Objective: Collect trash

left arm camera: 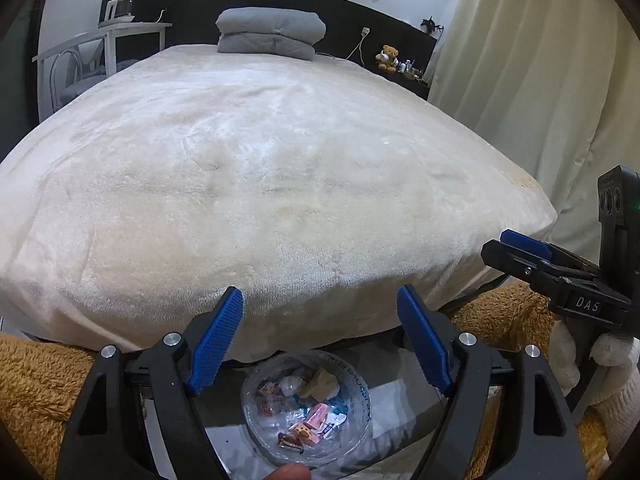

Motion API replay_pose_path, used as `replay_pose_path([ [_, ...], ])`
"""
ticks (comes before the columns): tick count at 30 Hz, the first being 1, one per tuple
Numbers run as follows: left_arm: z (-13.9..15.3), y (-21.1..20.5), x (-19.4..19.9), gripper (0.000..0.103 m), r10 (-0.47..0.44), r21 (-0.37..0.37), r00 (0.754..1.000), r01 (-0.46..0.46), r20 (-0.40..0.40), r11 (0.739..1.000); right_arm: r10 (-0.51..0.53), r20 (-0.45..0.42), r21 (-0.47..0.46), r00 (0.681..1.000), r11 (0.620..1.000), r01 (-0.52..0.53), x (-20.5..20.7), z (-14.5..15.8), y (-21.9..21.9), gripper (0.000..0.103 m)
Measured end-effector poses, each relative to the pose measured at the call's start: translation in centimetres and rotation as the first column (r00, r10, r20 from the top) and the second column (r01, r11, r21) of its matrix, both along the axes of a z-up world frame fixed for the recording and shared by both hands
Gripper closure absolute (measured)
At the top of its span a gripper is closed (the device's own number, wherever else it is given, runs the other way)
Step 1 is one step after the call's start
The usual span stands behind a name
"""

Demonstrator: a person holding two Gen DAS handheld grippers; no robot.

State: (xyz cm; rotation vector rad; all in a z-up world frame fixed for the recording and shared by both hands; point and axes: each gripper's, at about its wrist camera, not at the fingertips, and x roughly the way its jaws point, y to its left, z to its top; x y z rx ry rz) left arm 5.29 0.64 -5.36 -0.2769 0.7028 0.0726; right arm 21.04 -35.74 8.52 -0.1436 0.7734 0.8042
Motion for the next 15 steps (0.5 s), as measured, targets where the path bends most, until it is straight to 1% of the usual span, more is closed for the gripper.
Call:
replay_pose_path([
  [2, 0.6, -0.2, -0.3, 0.017, 0.010, 0.020, 0.999, -0.010, 0.032, 1.000, 0.005, 0.025, 0.015, 1.000, 1.000, -0.005, 0.0, 0.7, -0.3, 0.016],
  [5, 1.5, -0.4, -1.0, 0.009, 0.018, 0.049, 0.996, -0.022, 0.091, 0.999, -0.006, 0.081, 0.025, 0.997, 1.000, 0.004, -0.2, 1.5, -0.6, 0.015],
  [6, 1.8, -0.5, -1.2, 0.007, 0.021, 0.060, 0.994, -0.027, 0.111, 0.998, -0.005, 0.100, 0.027, 0.995, 1.000, 0.002, -0.4, 1.8, -0.6, 0.013],
  [8, 2.2, -0.7, -1.6, 0.006, 0.027, 0.078, 0.989, -0.038, 0.144, 0.996, -0.004, 0.137, 0.034, 0.991, 0.999, -0.001, -0.7, 2.2, -0.6, 0.011],
  [10, 2.5, -0.7, -1.8, 0.006, 0.034, 0.093, 0.985, -0.050, 0.168, 0.994, 0.000, 0.174, 0.030, 0.985, 1.000, -0.005, -1.2, 2.4, -0.5, 0.005],
  [13, 2.9, -0.7, -2.2, 0.006, 0.046, 0.109, 0.980, -0.068, 0.195, 0.992, 0.002, 0.224, 0.024, 0.975, 1.000, -0.008, -1.8, 2.6, -0.3, 0.005],
  [15, 3.1, -0.6, -2.4, 0.006, 0.058, 0.120, 0.976, -0.085, 0.209, 0.989, 0.003, 0.239, 0.026, 0.971, 1.000, -0.009, -2.0, 2.8, -0.3, 0.005],
])
